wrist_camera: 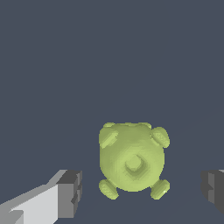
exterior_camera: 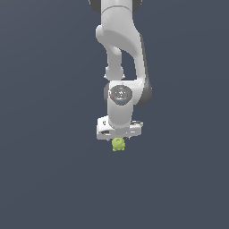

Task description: Pick up the object and move it to a goal position.

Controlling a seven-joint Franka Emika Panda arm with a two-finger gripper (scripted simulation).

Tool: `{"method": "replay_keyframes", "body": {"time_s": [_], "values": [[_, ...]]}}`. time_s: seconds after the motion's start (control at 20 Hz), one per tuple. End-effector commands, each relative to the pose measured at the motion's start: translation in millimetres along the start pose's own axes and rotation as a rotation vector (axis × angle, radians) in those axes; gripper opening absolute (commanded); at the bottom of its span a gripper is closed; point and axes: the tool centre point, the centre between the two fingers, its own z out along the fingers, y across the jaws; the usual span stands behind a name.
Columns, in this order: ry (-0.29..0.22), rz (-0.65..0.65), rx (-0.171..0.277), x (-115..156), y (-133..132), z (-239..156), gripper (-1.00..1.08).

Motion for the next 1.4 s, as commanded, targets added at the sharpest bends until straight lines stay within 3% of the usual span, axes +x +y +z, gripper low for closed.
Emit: {"method": "replay_keyframes", "body": {"time_s": [0.0, 0.75, 0.8, 1.35], "values": [[0.000, 0.000, 0.000, 0.1, 0.0, 1.3, 1.00], [0.001, -0.001, 0.000, 0.8, 0.0, 50.7, 1.00], [0.001, -0.001, 0.000, 0.8, 0.0, 50.7, -1.00], [0.001, -0.001, 0.000, 0.9, -0.2, 50.2, -1.00]]}}
